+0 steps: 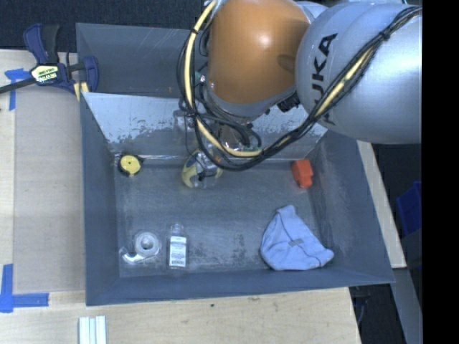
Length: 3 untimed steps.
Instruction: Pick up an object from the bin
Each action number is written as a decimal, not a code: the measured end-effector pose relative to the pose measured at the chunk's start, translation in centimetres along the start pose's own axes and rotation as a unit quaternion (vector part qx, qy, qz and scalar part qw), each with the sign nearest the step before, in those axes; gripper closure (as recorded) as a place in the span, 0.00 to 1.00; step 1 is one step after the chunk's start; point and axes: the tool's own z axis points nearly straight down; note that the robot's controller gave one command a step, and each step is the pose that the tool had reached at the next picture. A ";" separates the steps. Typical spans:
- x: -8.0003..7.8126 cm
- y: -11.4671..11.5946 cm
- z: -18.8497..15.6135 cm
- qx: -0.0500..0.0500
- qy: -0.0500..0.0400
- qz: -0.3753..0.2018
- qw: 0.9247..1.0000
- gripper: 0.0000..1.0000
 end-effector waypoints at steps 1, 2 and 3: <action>-2.8 -2.6 6.7 -0.001 0.002 -0.074 0.997 0.00; -0.3 -7.3 11.8 0.000 0.001 -0.066 0.998 0.00; -2.2 -5.9 6.5 -0.001 -0.002 -0.121 0.993 0.00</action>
Offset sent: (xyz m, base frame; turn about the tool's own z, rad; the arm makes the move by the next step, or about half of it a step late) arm 0.0241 -0.0662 -0.1155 -0.1371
